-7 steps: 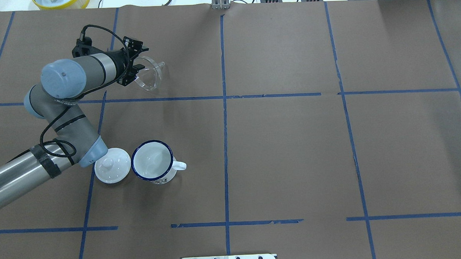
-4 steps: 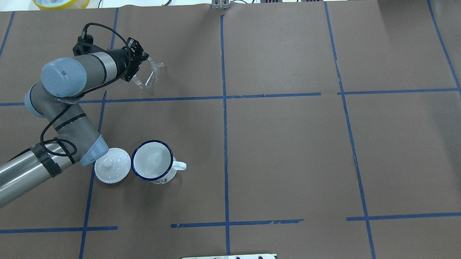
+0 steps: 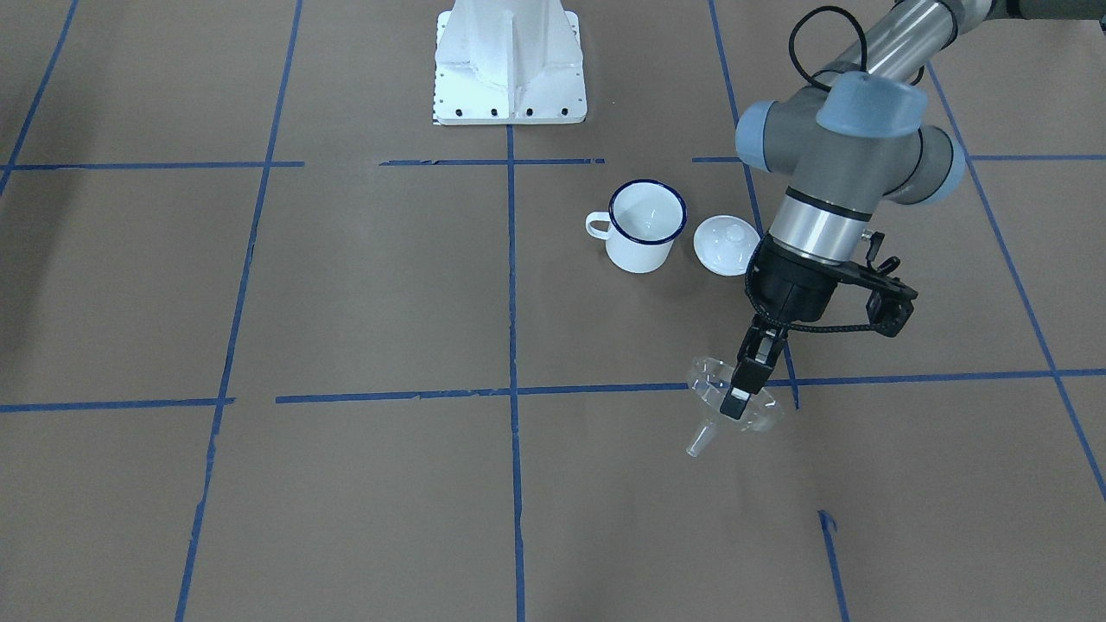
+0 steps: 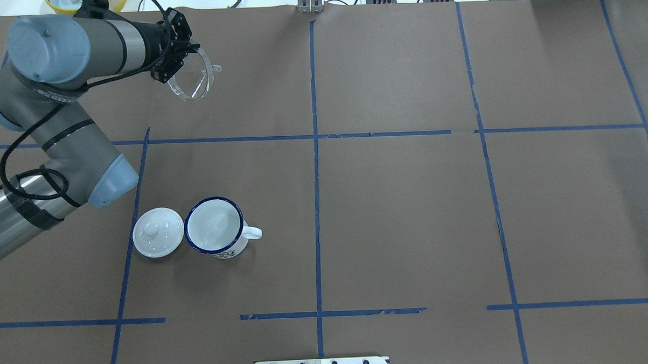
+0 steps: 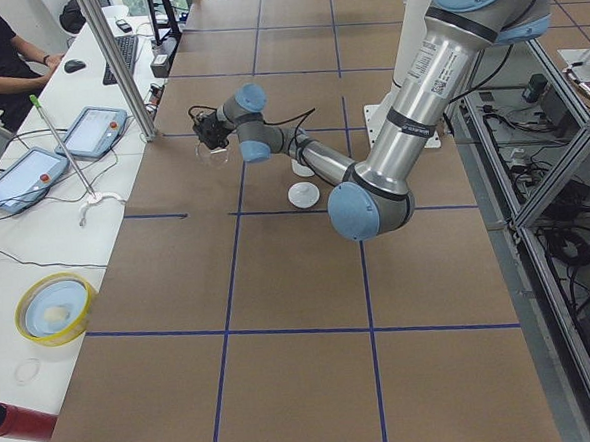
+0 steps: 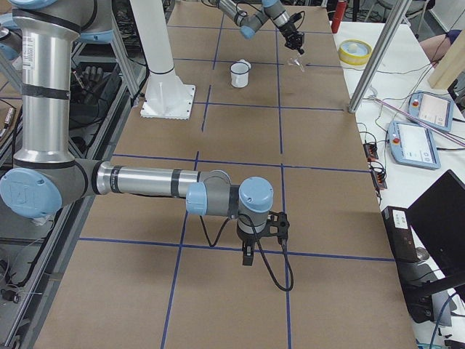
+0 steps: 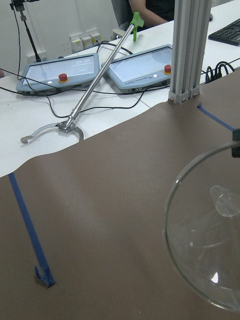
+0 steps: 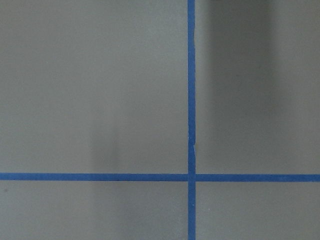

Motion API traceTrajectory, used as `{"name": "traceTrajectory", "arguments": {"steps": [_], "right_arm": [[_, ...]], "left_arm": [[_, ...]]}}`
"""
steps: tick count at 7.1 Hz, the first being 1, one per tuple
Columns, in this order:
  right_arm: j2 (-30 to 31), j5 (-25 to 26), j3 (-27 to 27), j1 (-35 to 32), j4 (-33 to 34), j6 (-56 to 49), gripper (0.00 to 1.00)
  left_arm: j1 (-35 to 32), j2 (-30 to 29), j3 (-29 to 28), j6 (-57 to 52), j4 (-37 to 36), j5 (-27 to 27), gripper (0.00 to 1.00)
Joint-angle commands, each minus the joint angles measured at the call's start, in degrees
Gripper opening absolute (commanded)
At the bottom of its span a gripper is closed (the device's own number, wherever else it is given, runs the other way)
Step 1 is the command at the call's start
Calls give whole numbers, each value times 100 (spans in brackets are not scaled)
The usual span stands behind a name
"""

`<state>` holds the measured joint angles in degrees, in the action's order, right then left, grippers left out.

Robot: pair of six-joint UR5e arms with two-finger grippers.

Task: Place funnel on cup
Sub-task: 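Lift the glass funnel and carry it over the open mug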

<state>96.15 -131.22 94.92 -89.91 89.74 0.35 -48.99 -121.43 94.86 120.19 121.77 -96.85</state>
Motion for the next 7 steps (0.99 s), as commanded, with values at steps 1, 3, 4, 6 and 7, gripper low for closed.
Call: {"name": "traceTrajectory", "arguments": {"steps": [1, 3, 4, 6, 7], "right_arm": [[0, 0, 0, 0, 0, 0, 100], [0, 0, 0, 0, 0, 0, 100], [0, 0, 0, 0, 0, 0, 100], [0, 0, 0, 0, 0, 0, 100], [0, 0, 0, 0, 0, 0, 100]], "left_arm": [[21, -300, 1382, -267, -2910, -550, 0], [318, -1003, 1491, -268, -4840, -904, 0], [737, -1118, 1570, -268, -5613, -949, 0], [1537, -1032, 1746, -268, -6155, -1038, 0], [1585, -997, 1764, -268, -6139, -1029, 0]]}}
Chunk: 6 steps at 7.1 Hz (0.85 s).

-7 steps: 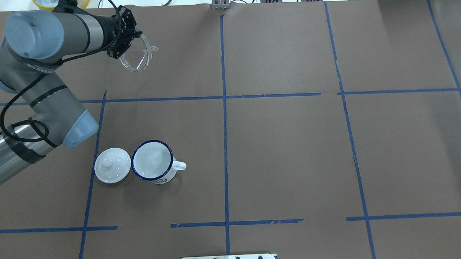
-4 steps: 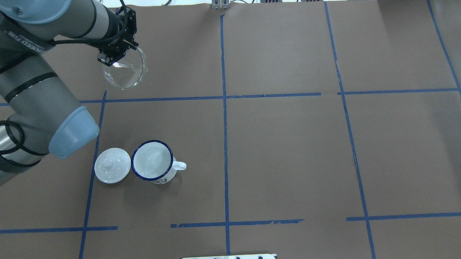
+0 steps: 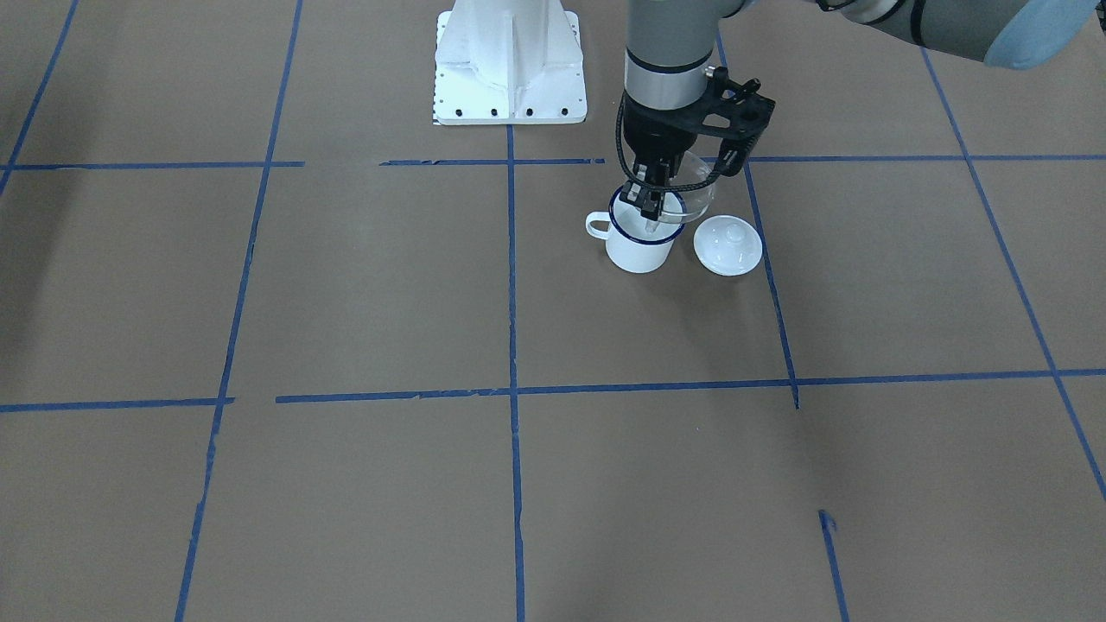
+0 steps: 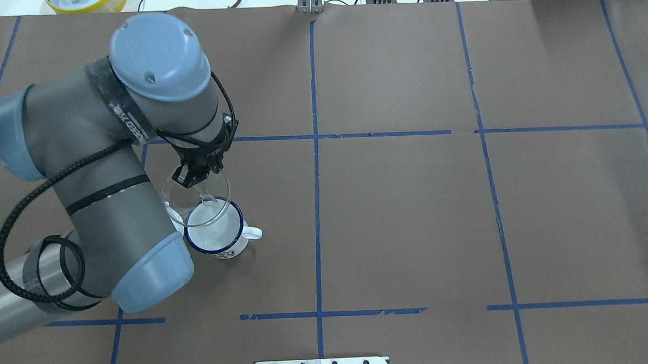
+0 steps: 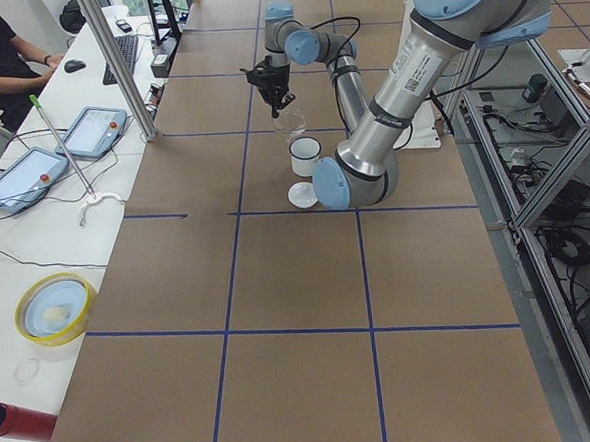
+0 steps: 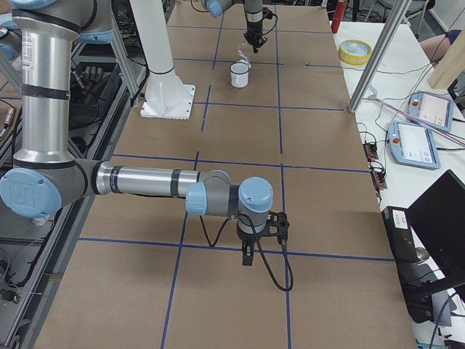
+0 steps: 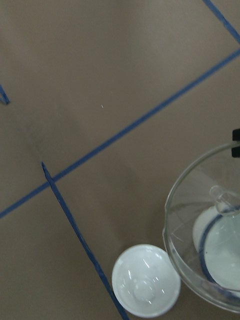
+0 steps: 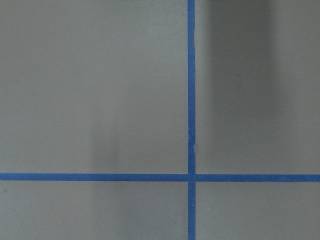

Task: Place funnel on cup
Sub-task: 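Lift the glass funnel and carry it over the open mug, then lower the glass funnel into the mug mouth and open the left gripper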

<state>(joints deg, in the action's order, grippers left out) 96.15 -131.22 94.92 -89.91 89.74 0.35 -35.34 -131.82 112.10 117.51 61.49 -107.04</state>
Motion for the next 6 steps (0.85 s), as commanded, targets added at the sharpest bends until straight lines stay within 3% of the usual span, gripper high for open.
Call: {"name": "traceTrajectory", "arguments": {"steps": [1, 6], "right_arm": [[0, 0, 0, 0, 0, 0, 100], [0, 0, 0, 0, 0, 0, 100]], "left_arm": [[238, 42, -30, -61, -76, 25, 0], [370, 86, -355, -431, -32, 34, 0]]}}
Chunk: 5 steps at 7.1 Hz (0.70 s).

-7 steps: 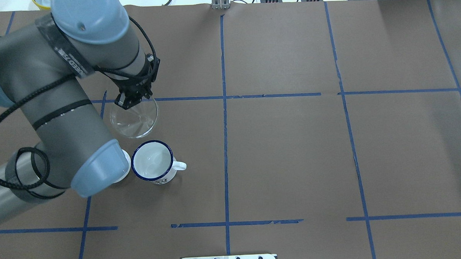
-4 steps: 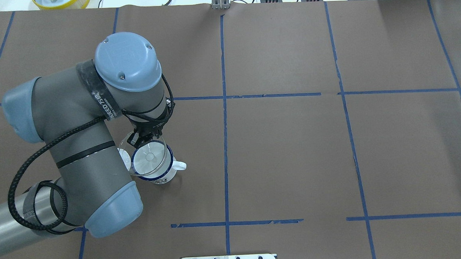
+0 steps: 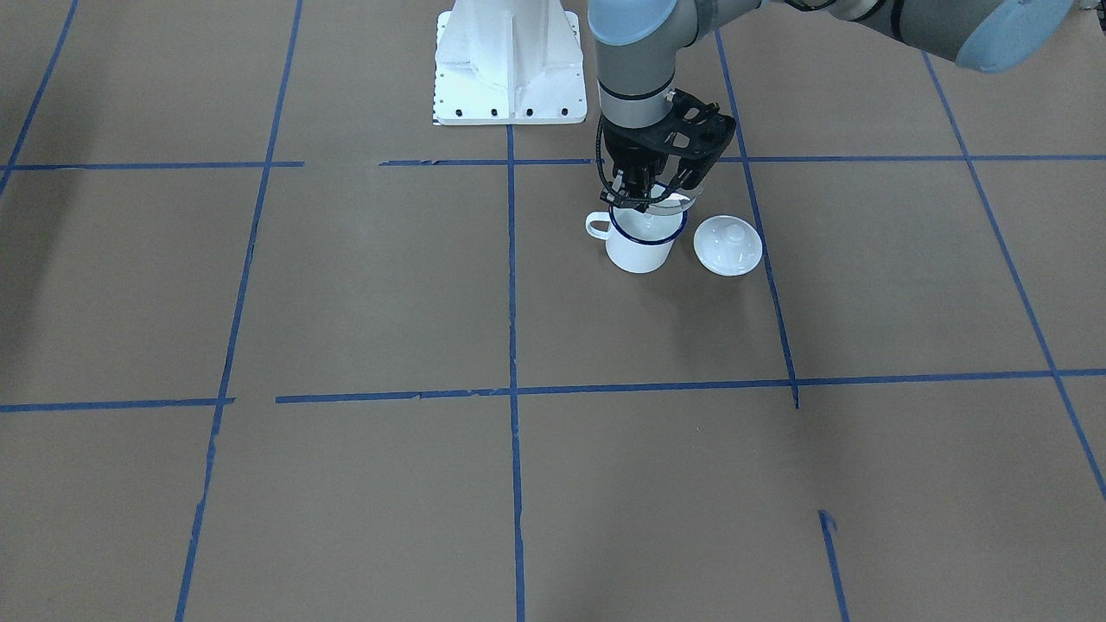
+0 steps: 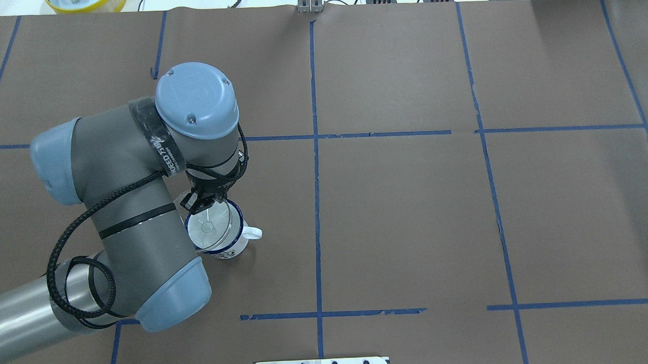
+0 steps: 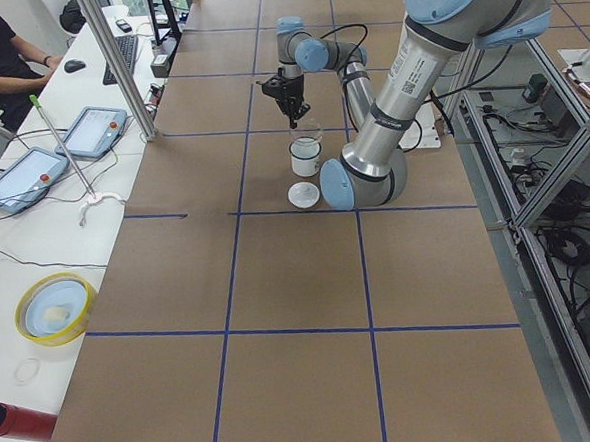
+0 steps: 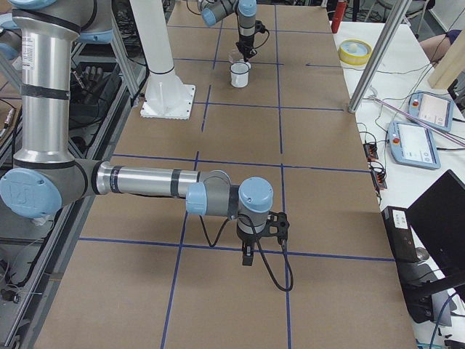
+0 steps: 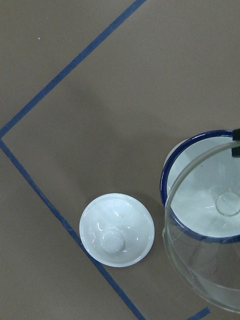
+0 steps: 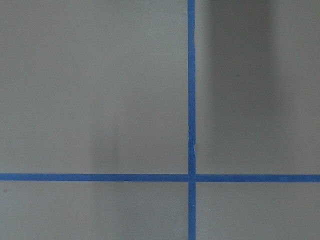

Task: Place funnel on cup
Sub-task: 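Lower the glass funnel into the mug mouth and open the left gripper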

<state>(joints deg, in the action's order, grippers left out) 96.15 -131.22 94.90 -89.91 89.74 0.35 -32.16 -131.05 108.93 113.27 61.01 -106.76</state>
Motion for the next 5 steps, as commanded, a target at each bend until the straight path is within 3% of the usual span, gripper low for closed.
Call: {"name": "traceTrajectory", "arguments": {"steps": [1, 5], "right_arm": [[0, 0, 2, 0, 0, 0, 100], [0, 0, 2, 0, 0, 0, 100]], "left_arm": [[60, 0, -134, -16, 138, 40, 0], [78, 0, -389, -253, 280, 23, 0]]}}
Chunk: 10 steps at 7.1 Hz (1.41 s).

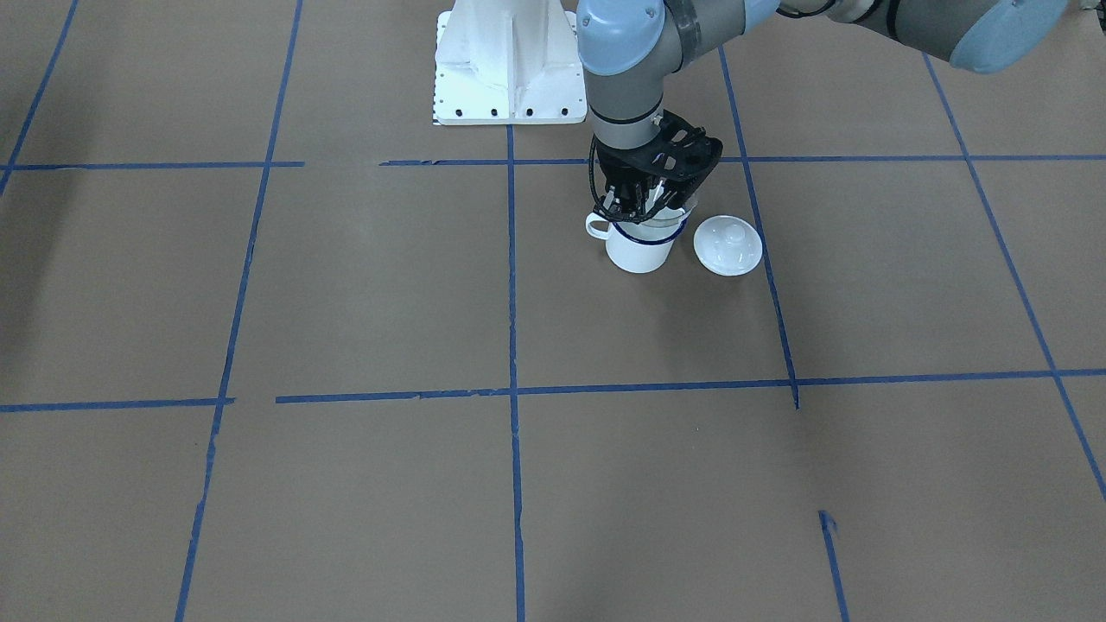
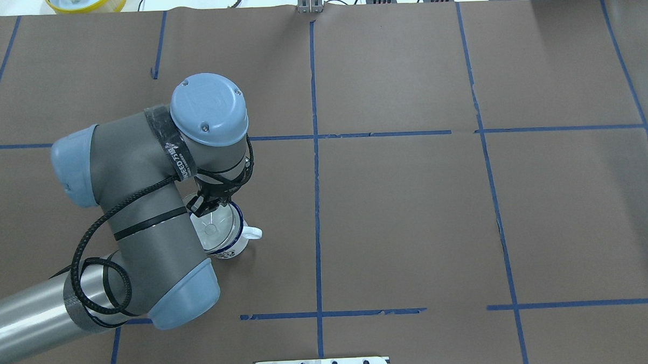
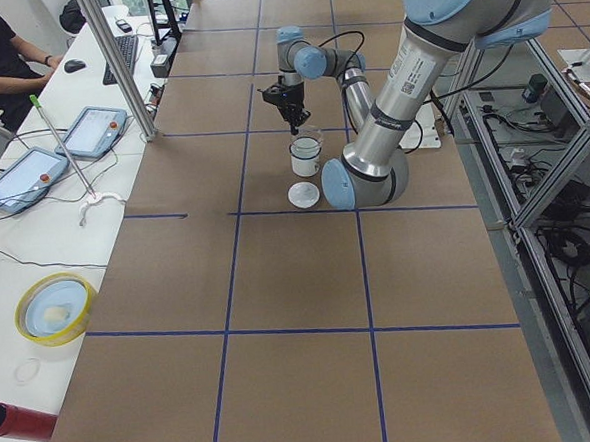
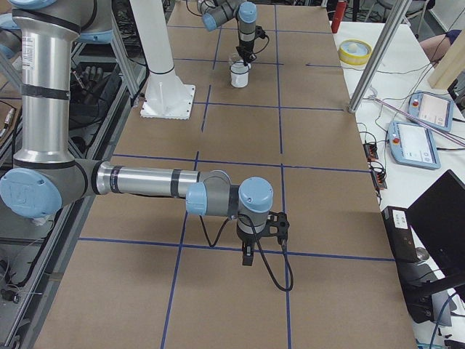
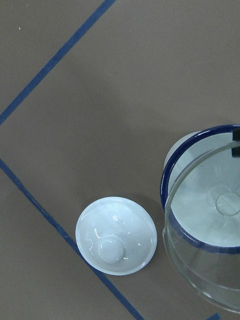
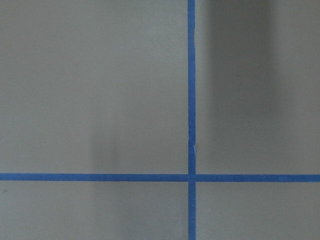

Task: Place funnel on cup
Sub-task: 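Lower the glass funnel into the mug mouth and open the left gripper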

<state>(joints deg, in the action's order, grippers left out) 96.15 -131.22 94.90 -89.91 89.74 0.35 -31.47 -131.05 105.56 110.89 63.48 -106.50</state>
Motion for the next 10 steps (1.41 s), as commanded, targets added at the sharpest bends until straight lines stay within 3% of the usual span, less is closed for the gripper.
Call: {"name": "traceTrajectory", "arguments": {"steps": [1, 10], "right_arm": [[0, 0, 2, 0, 0, 0, 100], [0, 0, 2, 0, 0, 0, 100]], "left_arm": [[18, 10, -114, -15, 137, -2, 0], [62, -26, -272, -182, 191, 16, 0]]}}
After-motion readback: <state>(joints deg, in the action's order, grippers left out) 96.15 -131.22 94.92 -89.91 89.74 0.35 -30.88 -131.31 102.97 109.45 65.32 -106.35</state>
